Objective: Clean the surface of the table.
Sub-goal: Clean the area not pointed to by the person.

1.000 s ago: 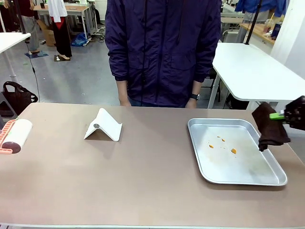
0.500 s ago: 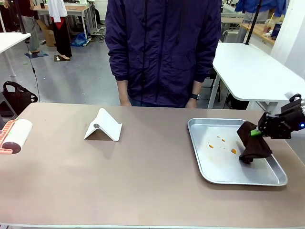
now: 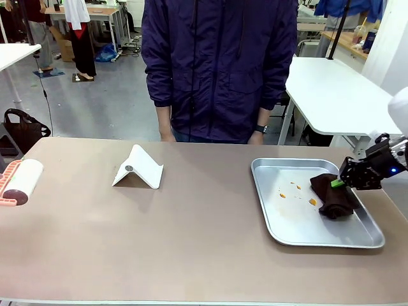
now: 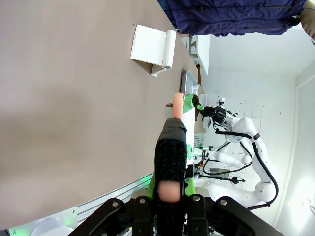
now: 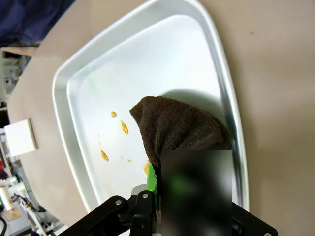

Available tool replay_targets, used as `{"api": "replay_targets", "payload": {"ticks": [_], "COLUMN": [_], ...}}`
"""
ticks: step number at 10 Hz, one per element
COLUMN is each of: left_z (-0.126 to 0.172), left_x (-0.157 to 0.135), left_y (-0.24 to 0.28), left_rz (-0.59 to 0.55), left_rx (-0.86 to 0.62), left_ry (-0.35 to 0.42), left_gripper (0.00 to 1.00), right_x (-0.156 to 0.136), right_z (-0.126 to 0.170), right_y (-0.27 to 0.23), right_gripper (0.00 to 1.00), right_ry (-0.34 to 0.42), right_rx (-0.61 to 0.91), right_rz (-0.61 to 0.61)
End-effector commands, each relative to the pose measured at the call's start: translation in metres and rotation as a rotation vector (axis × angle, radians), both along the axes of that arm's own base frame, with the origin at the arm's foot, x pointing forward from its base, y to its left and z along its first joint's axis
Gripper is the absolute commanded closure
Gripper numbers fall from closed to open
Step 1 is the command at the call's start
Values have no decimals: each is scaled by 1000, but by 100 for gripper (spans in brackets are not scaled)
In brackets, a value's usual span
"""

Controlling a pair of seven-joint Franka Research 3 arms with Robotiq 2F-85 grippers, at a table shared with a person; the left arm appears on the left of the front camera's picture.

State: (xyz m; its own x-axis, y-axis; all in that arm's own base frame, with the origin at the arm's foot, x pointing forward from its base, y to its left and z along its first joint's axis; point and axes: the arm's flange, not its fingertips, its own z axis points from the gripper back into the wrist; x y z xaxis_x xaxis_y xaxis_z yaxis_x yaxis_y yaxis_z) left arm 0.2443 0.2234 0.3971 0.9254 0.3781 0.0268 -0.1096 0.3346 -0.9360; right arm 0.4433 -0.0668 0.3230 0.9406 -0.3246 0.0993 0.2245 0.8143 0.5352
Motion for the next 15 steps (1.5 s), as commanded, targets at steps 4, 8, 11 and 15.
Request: {"api": "replay_targets", "payload": {"ticks": [4,8,11,15], "left_z": [3,3,3,3], "left_x": [2,2,2,2], "left_y": [-2,-2,-2,-2], "left_rz": [14,14,14,14], "left_rx": [-15,-15,-15,-15], "left_ry": [-7,-7,-7,-7], "left_gripper": [78,78,78,78], "right_x": [23,27,27,17], "right_z": [-39,-69,-85,-87], "right_y": [34,85,113,151], "right_gripper": [100,100,100,100], "right_ry": [-44,-30,-17,-1], "right_rx": [82,179,228,234], "right_rz": [69,126,199,341]}}
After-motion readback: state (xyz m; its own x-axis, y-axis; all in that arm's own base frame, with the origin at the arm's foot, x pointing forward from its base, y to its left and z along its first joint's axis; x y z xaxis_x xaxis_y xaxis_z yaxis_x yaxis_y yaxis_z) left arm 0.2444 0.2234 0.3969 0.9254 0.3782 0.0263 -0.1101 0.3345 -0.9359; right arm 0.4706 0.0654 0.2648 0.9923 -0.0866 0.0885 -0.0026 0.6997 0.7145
